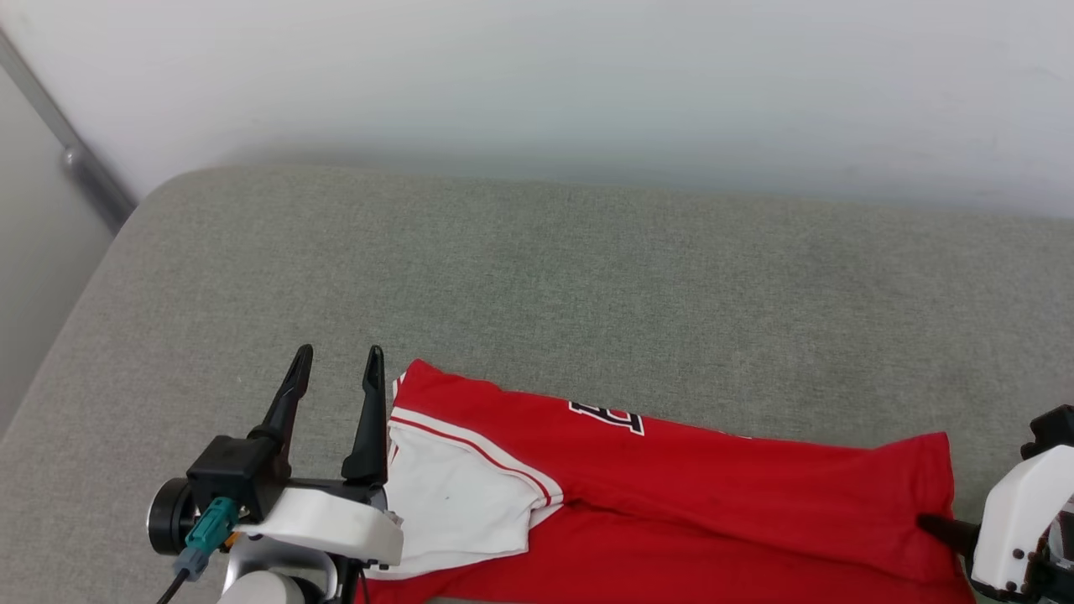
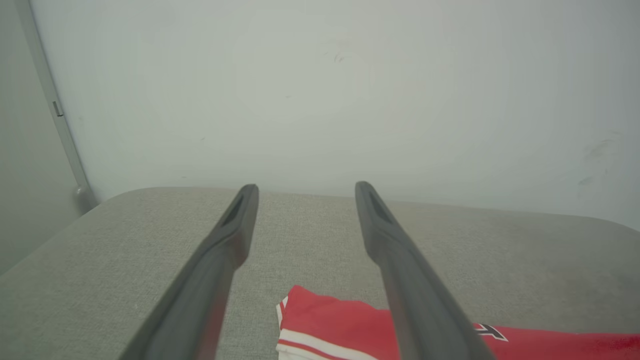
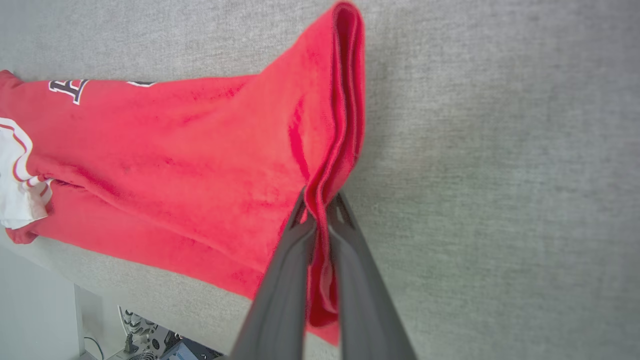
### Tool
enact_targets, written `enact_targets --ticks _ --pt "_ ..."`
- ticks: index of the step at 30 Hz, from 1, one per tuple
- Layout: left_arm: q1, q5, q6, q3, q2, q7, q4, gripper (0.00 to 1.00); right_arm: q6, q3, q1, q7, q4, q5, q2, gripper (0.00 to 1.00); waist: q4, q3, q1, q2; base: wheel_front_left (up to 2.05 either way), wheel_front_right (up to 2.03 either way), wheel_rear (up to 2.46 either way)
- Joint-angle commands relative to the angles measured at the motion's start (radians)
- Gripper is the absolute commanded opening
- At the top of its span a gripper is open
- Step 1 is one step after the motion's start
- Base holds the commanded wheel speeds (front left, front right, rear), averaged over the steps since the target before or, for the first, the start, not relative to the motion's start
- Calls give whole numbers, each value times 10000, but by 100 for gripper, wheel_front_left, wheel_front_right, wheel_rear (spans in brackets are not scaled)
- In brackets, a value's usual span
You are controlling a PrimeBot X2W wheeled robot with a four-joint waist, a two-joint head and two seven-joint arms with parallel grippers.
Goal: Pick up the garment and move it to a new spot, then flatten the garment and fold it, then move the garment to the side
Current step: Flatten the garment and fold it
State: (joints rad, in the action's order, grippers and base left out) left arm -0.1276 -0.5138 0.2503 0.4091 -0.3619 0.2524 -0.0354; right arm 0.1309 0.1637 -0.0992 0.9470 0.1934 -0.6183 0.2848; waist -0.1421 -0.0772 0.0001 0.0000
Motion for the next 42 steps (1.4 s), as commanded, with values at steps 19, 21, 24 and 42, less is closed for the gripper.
enact_targets --ticks 19,21,24,42 --pt "474 -33 244 -106 -136 34 195 100 -2 3662 -326 1173 -126 175 -412 0 789 488 -1 0 0 0 0" --pt "474 -36 242 -105 -132 36 205 100 -3 3857 -446 1482 -87 -10 -740 0 799 501 -1 0 0 0 0" --pt "487 -49 223 -74 -130 38 222 100 -2 4471 -878 2348 -22 -666 -1670 0 790 547 -1 0 0 0 0" --pt "-103 1 -84 335 -96 -160 414 100 -2 351 -2048 948 2984 -7193 -2356 0 103 340 -1 0 0 0 0"
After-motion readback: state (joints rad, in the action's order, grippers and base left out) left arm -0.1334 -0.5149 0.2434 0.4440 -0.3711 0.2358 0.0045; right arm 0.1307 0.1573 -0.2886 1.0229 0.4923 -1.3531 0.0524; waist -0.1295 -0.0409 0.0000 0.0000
